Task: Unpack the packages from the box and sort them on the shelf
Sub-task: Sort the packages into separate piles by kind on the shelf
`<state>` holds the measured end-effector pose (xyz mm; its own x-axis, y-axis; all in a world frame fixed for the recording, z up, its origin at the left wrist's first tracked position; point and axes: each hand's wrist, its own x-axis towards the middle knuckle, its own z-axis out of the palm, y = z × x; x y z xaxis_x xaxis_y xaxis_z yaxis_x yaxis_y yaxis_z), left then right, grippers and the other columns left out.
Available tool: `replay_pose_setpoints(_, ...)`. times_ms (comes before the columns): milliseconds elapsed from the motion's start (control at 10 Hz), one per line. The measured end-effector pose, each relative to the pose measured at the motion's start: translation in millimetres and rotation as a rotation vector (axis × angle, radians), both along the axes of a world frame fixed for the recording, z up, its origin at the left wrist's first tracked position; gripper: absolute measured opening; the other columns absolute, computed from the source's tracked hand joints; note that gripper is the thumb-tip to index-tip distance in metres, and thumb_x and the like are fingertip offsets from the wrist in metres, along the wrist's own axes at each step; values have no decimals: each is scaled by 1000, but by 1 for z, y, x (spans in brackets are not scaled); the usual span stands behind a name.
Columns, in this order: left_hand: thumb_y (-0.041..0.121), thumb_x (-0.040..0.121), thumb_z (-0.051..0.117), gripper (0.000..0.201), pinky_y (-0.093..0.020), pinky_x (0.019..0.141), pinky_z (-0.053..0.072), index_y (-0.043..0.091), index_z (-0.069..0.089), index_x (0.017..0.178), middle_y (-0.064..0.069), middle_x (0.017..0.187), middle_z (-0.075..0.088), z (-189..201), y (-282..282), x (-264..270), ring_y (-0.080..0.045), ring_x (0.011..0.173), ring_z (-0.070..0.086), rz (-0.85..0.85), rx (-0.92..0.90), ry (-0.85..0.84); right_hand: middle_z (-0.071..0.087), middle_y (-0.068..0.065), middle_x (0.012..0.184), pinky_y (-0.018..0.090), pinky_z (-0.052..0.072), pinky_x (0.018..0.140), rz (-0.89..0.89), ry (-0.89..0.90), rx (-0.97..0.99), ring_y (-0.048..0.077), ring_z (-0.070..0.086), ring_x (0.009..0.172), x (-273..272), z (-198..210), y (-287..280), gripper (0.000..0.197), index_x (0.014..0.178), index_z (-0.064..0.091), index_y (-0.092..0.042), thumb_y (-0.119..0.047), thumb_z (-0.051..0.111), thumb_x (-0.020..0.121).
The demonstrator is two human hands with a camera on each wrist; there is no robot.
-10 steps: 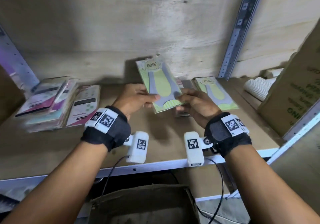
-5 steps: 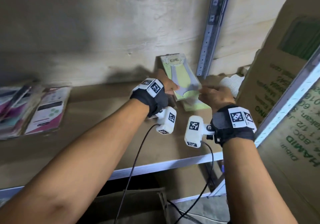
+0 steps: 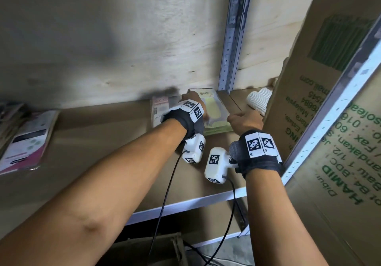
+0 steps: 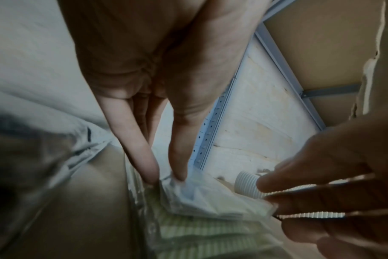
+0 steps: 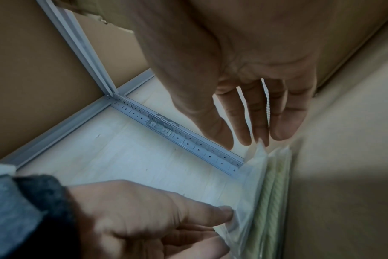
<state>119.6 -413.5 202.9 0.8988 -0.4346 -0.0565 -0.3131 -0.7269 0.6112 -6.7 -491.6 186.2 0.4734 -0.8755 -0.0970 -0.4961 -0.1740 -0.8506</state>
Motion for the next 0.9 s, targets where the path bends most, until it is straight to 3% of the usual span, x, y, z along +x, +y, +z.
replay_pose_setpoints(100,23,82,76,36,-30,70,46,5,63,111,-3,74,50,-3,0,-2,-25,97,63,-57,132,-96,67,11,91,28,46,74,3,43,4,26,57,82,2,-2,1,19,93,75,-7,-21,68,84)
replay_pose_setpoints(200,19,72,84,57,-24,51,34,-1,62,120,-1,63,29,-7,-2,1,-28,88,57,-78,76,-109,69,15,101,30,48,74,1,69,16,29,60,85,3,-3,1,26,100,73,-3,-22,68,82)
replay_pose_setpoints(300,20,71,85,59,-21,49,28,-2,62,121,-1,63,27,-12,-5,6,-21,84,46,-85,109,-155,69,17,107,31,50,76,-16,74,18,32,63,91,5,-4,2,29,103,71,-2,-23,69,82)
replay_pose_setpoints(500,21,75,82,56,-23,50,33,-2,60,122,-1,64,30,-11,-2,6,-21,85,47,-68,113,-147,69,17,106,31,51,75,0,101,24,32,64,90,4,-4,2,29,104,71,-2,-22,68,83)
replay_pose_setpoints(600,35,78,80,47,-27,69,54,1,65,107,-5,82,63,1,4,6,-17,91,64,-111,297,-129,69,16,105,30,50,75,15,96,11,30,63,89,2,-1,4,28,103,71,-2,-22,67,84)
replay_pose_setpoints(700,31,76,81,53,-32,88,56,5,64,118,-10,118,68,18,12,11,-21,105,67,-114,191,-99,70,13,102,27,45,78,14,50,-45,26,59,89,1,7,8,22,100,74,-6,-19,66,84)
replay_pose_setpoints(800,30,81,78,39,-30,80,57,3,66,107,-6,108,68,43,30,15,-18,100,66,-48,62,-146,72,8,102,25,47,82,64,-46,-71,25,65,97,0,19,16,21,101,76,-17,-21,64,84)
replay_pose_setpoints(900,27,82,76,38,-41,85,59,-3,69,104,-16,102,72,59,61,20,-30,94,71,-13,-35,-139,74,13,89,37,59,83,176,-214,17,27,73,83,5,27,34,8,82,72,-14,-15,65,84)
